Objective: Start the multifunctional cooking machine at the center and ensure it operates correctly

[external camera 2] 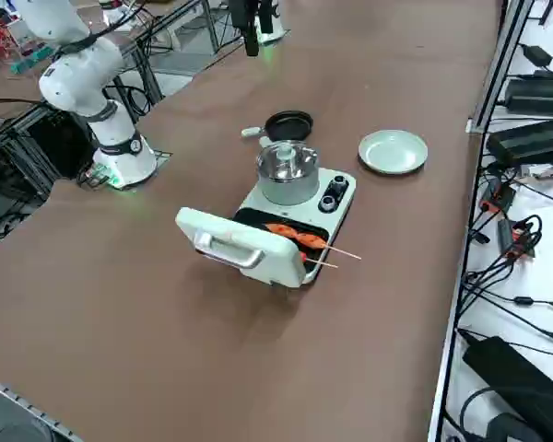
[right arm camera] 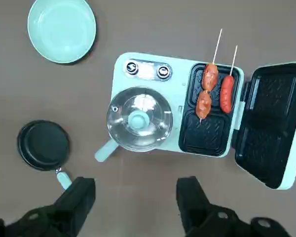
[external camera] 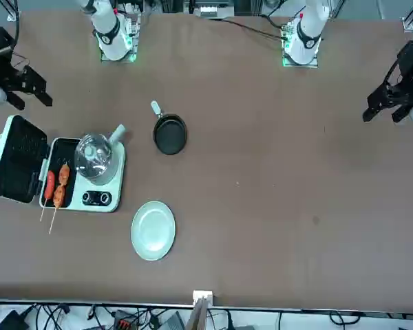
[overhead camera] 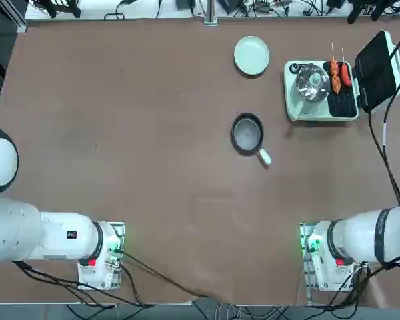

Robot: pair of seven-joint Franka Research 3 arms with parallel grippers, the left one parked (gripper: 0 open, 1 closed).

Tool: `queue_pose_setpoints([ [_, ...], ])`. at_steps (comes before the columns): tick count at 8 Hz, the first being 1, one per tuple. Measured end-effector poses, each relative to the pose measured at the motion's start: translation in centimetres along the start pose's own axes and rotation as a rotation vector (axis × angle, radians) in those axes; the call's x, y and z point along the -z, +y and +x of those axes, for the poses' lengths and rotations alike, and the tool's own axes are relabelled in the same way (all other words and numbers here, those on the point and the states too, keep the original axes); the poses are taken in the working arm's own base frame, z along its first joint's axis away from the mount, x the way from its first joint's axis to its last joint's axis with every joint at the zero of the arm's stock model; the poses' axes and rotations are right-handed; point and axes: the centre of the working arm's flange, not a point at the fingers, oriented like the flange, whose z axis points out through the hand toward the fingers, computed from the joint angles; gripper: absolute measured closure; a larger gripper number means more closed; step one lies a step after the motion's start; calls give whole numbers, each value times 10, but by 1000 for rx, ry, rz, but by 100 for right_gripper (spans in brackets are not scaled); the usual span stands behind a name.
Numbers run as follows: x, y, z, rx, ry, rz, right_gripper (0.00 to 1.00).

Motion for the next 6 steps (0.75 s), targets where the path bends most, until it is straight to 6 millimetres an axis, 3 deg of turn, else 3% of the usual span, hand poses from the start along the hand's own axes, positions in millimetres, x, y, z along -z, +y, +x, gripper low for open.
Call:
queue_pose_setpoints([
  [6, 3, 14, 1, -23, 15, 0, 0],
])
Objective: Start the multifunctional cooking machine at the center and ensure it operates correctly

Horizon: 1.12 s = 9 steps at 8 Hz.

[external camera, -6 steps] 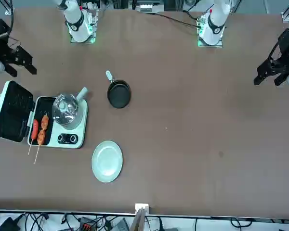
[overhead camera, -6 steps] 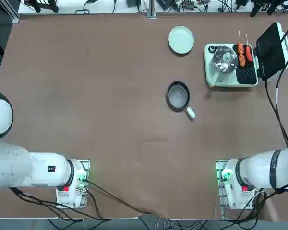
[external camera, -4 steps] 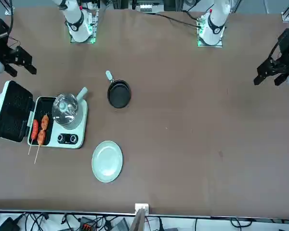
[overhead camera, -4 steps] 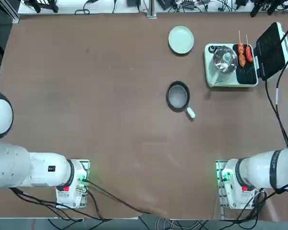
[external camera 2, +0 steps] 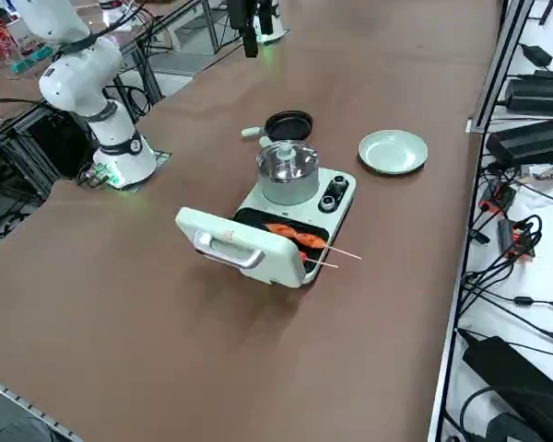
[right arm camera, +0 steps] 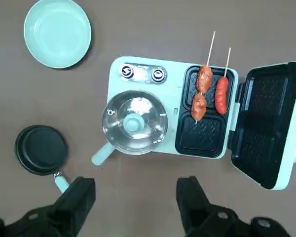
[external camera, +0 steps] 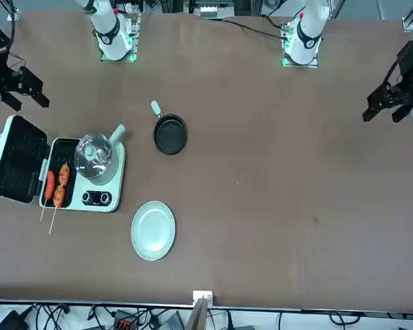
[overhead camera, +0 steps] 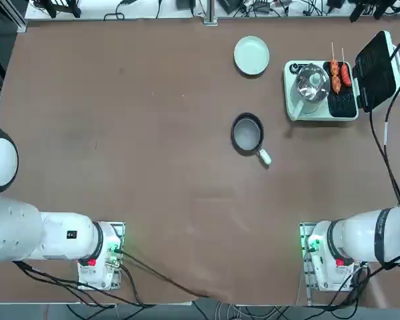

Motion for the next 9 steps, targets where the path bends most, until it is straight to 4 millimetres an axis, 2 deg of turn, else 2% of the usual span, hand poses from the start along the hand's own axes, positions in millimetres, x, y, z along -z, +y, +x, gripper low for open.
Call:
queue_pose_setpoints([
  [3, -3, 5, 8, -6, 32, -4, 0],
  [4, -11, 5, 13, -5, 39, -6, 0],
  [9, -90, -5, 48, 39, 56, -23, 0],
])
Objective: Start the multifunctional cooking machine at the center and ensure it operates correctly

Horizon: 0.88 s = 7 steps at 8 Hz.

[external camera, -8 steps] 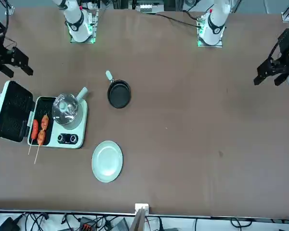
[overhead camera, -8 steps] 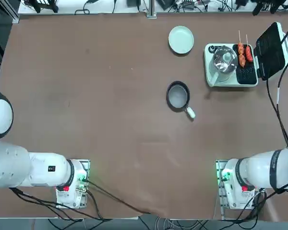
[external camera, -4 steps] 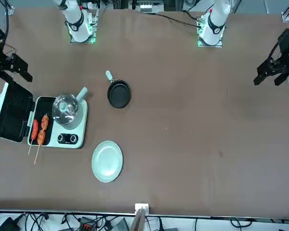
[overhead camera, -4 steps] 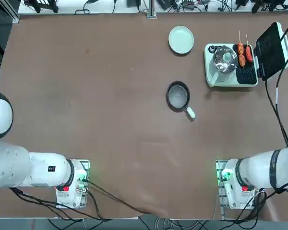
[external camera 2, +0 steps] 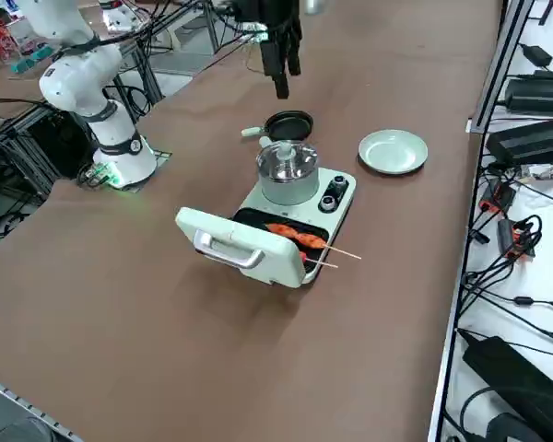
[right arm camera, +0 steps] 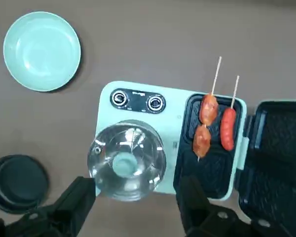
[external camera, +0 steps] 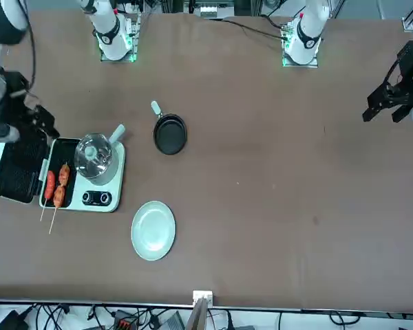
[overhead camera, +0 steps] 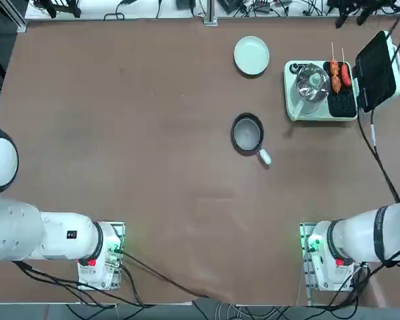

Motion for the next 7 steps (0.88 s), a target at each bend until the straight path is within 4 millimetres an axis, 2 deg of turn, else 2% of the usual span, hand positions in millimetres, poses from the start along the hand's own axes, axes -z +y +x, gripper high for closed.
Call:
queue_pose_setpoints([
  [2, -26, -12, 12, 23, -13, -5, 0],
  [5, -53, -25, 23, 51, -24, -11, 0],
  [7, -76, -49, 33, 93, -24, -12, 1],
])
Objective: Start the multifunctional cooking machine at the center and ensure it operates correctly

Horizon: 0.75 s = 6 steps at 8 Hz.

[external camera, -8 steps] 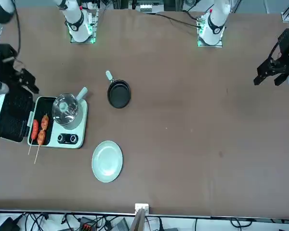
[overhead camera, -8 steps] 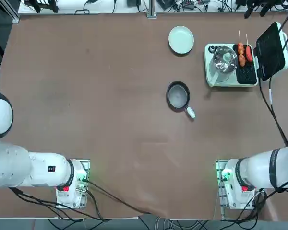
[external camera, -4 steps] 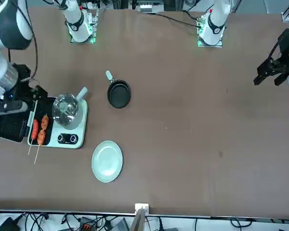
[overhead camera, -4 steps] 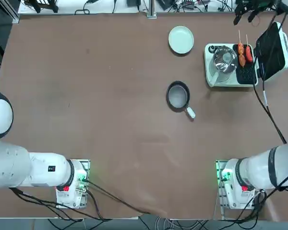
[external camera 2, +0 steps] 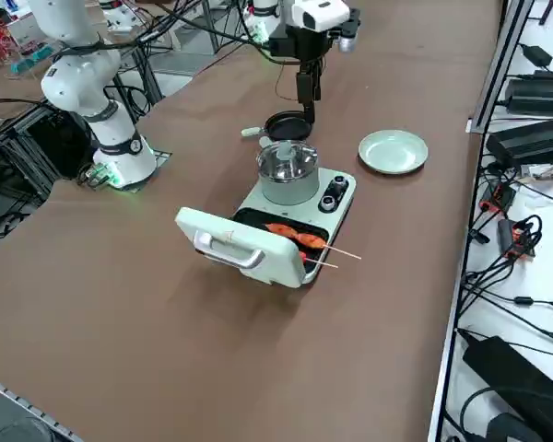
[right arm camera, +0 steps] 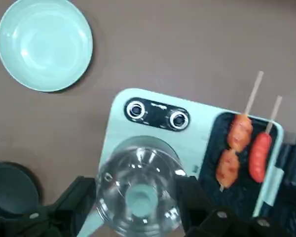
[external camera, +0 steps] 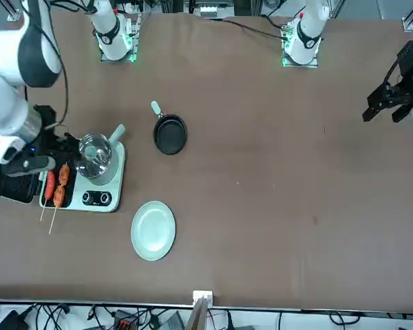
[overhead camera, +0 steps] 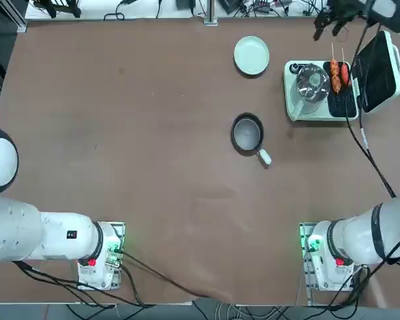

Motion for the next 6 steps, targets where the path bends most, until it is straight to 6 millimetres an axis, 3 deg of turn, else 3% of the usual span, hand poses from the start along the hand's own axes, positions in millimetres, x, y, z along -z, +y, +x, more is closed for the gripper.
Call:
queue_pose_setpoints([
  [3, -48, -30, 20, 104, 9, -1, 1],
  [6, -96, -30, 34, 188, 4, -10, 1],
])
